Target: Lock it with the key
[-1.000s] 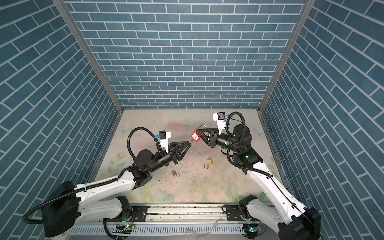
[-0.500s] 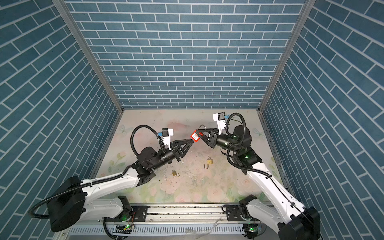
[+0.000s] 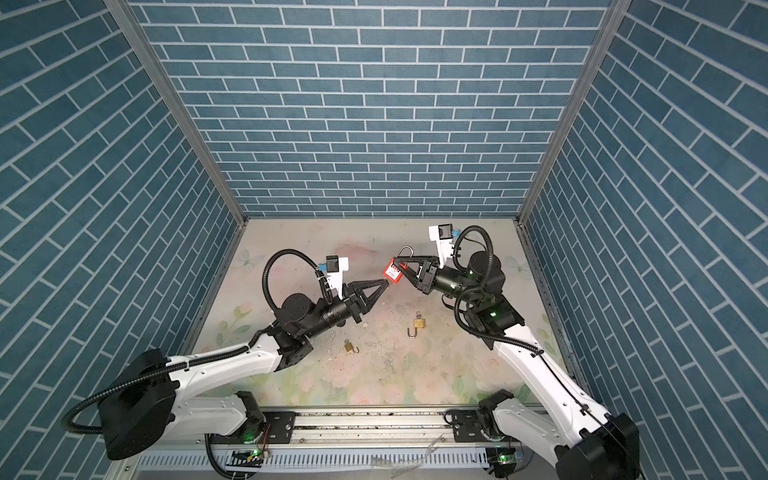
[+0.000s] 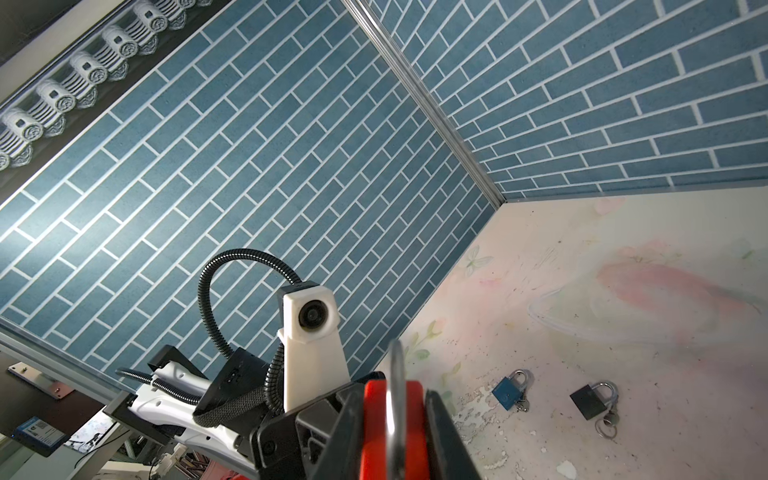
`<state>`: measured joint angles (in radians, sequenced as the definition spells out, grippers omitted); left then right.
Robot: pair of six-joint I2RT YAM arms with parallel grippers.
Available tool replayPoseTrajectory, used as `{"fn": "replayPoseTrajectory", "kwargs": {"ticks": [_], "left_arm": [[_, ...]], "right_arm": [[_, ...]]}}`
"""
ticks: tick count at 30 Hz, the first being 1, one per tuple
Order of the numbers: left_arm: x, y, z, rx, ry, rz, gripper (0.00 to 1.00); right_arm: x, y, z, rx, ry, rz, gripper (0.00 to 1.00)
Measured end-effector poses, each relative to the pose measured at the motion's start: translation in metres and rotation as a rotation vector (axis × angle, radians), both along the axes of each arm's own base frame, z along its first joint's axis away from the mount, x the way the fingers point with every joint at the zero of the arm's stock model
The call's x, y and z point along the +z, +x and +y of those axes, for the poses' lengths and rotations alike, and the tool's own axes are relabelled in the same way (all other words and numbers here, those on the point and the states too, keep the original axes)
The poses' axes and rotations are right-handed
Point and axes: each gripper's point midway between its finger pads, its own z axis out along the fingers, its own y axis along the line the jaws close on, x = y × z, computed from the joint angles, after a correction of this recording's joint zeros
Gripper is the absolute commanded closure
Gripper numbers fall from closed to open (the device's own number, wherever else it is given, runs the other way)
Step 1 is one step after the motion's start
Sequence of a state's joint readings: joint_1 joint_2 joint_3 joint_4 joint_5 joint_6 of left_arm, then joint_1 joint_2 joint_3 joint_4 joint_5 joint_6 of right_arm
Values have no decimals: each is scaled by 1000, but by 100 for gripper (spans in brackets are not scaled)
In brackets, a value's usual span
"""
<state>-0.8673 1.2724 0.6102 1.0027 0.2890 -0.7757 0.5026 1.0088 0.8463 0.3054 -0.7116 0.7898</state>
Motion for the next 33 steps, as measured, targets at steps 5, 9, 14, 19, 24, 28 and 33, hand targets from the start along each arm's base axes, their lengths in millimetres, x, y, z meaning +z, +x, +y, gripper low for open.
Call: {"fn": "replayPoseTrajectory", "kwargs": {"ticks": [5,9,14,19,24,28,33], "left_arm": [[-2,-1,5,-35,-30,32,100],[-1,0,9,-73,-43,51,100],[4,3,17,-137,-81,64,100],[1,7,20,-177,-78,70,100],[6,9,24,-189,-75,48,100],[9,10,27,-194,-75,28,100],[9,12,34,-187,-69,8,100]], "right_arm": [[-4,-3,1,22,15,-31,100],[-6,-6,2,35,36,-72,100],[-3,-8,3,51,65,-133,100],[-7,-7,5,57,83,-168,100],[-3,-5,7,65,107,-192,100],[-2,-3,6,61,115,-197,100],[-2,3,-2,54,125,-168,100]]}}
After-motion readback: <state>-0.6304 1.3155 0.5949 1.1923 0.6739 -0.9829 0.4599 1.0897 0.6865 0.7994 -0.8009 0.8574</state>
